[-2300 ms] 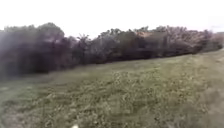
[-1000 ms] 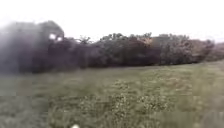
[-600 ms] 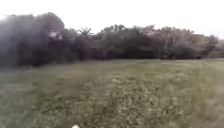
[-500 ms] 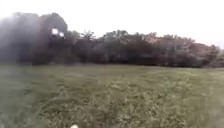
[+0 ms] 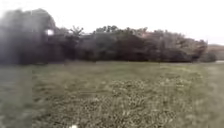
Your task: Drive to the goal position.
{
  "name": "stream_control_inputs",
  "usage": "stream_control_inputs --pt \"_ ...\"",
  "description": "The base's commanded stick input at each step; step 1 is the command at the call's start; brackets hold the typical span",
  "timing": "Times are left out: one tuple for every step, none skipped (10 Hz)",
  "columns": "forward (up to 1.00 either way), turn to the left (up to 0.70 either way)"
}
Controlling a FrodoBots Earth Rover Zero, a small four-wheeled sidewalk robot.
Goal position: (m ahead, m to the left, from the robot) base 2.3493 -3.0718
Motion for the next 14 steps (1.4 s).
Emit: stream_control_inputs --pt "1.0 -0.4" --pt "1.0 -0.4" --pt "1.0 -0.4" --pt "1.0 -0.4" --pt "1.0 -0.4" --pt "1.0 -0.4" --pt "1.0 -0.4" --pt "1.0 -0.4" --pt "1.0 -0.4" --pt "1.0 -0.4" --pt "1.0 -0.4" --pt "1.0 -0.4" --pt "1.0 -0.4" --pt "1.0 -0.4"
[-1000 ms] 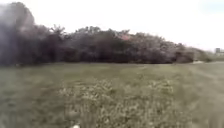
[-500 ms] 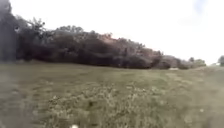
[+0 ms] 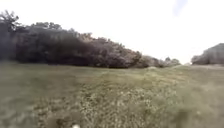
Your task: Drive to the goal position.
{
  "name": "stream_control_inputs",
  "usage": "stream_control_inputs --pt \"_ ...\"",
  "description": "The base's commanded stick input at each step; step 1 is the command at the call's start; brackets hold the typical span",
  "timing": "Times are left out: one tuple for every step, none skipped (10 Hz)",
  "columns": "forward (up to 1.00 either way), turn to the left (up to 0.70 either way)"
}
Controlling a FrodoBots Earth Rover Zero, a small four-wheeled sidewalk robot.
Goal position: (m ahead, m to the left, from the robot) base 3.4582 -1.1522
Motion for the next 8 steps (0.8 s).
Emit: stream_control_inputs --pt "1.0 -0.4" --pt "1.0 -0.4" --pt "1.0 -0.4" --pt "1.0 -0.4" --pt "1.0 -0.4" --pt "1.0 -0.4" --pt "1.0 -0.4" --pt "1.0 -0.4"
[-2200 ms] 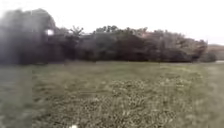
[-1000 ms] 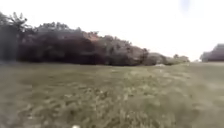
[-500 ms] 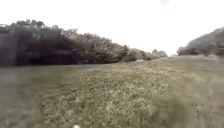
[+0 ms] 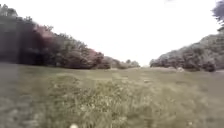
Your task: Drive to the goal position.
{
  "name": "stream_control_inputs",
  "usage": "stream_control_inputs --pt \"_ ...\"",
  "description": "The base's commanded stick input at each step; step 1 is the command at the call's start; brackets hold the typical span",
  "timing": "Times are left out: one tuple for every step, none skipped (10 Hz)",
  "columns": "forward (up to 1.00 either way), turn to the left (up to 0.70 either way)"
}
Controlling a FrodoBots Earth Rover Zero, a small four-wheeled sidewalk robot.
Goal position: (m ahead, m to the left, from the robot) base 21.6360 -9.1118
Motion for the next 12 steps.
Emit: stream_control_inputs --pt "1.0 -0.4" --pt "1.0 -0.4" --pt "1.0 -0.4" --pt "1.0 -0.4" --pt "1.0 -0.4" --pt "1.0 -0.4" --pt "1.0 -0.4" --pt "1.0 -0.4" --pt "1.0 -0.4" --pt "1.0 -0.4" --pt "1.0 -0.4" --pt "1.0 -0.4"
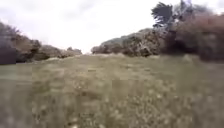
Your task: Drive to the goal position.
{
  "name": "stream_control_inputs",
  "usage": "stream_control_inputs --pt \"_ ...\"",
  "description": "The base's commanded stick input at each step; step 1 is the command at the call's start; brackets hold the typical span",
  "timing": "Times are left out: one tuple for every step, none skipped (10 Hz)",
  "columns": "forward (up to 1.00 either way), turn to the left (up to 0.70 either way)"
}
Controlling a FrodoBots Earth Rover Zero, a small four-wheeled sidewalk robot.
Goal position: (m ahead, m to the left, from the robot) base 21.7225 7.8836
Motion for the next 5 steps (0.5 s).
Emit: stream_control_inputs --pt "1.0 -0.4" --pt "1.0 -0.36" --pt "1.0 -0.11" --pt "1.0 0.02" --pt "1.0 0.07"
